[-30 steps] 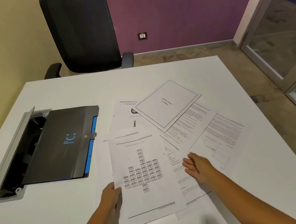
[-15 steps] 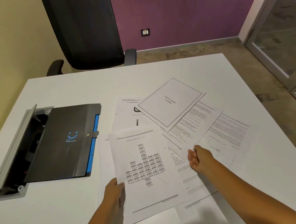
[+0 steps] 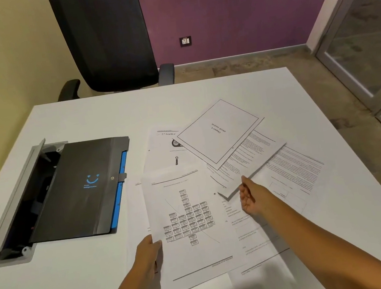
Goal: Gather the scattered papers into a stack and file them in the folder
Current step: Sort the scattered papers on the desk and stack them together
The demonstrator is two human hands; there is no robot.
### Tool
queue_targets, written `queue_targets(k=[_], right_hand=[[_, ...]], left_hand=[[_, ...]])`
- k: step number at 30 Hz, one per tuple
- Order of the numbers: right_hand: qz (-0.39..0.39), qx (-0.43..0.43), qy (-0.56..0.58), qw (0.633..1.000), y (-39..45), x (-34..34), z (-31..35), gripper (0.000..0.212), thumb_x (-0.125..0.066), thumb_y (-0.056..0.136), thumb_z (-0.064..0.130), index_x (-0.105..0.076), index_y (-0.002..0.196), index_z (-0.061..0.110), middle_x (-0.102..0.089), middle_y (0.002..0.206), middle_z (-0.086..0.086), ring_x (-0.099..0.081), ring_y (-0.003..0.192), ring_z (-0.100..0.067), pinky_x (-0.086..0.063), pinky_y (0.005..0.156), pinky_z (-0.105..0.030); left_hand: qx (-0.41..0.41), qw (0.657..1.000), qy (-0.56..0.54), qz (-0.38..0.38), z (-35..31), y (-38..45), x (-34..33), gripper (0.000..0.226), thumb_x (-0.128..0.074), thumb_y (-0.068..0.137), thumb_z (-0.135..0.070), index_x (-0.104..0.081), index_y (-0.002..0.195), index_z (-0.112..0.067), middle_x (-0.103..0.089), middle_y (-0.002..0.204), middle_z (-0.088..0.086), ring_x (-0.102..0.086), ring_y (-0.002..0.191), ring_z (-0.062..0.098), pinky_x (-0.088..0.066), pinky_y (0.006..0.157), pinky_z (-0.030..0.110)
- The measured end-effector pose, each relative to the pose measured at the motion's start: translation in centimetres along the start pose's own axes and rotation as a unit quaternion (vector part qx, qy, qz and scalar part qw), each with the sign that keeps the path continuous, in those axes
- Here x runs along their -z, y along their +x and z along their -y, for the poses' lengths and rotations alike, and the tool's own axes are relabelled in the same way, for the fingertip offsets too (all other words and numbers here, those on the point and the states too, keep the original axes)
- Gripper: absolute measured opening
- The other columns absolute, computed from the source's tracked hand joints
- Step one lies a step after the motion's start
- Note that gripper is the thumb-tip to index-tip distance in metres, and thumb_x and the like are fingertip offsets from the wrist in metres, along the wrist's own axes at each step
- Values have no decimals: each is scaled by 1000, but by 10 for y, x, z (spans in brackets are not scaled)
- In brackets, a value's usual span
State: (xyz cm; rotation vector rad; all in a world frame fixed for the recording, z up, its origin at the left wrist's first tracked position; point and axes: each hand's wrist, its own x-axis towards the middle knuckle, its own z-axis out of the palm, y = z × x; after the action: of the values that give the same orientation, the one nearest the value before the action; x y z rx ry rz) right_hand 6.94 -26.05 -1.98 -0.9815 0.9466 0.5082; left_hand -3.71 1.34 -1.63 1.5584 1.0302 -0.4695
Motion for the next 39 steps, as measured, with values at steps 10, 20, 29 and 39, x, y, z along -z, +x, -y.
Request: queue_targets(k=[10, 20, 29, 39], right_hand=[[-203, 214, -289, 911, -15, 21, 0, 14, -54, 86, 12, -53, 98, 6, -58, 76, -9, -54, 59, -22, -49, 54, -32], [-242, 344, -210, 882, -84, 84, 2, 41, -42, 94, -1, -39, 133, 13, -50, 132, -19, -51, 116, -39, -44, 97, -47], [-186, 320, -286, 884, -80, 73, -32, 43, -36, 93, -5, -39, 134, 8, -51, 132, -18, -51, 117, -31, -37, 102, -36], [-27, 230, -472, 850, -69, 36, -89, 33, -38, 96, 7, -45, 127, 14, -55, 115, -1, -54, 103, -19, -45, 89, -25]], left_hand=[[-13, 999, -21, -22, 2, -1, 0, 30, -43, 93, -2, -50, 123, 1, -55, 129, 19, -51, 116, 37, -41, 101, 44], [-28, 999, -27, 6, 2, -11, -7, 31, -43, 93, -3, -50, 123, -1, -57, 126, 18, -55, 109, 34, -43, 99, 43], [-9, 999, 0, 45, -3, -11, -11, 27, -46, 93, -12, -56, 118, -5, -61, 121, 18, -59, 107, 36, -46, 98, 49], [-106, 987, 27, 116, -8, -37, -22, 22, -58, 88, -23, -60, 107, -12, -67, 107, 9, -64, 91, 26, -53, 83, 37]])
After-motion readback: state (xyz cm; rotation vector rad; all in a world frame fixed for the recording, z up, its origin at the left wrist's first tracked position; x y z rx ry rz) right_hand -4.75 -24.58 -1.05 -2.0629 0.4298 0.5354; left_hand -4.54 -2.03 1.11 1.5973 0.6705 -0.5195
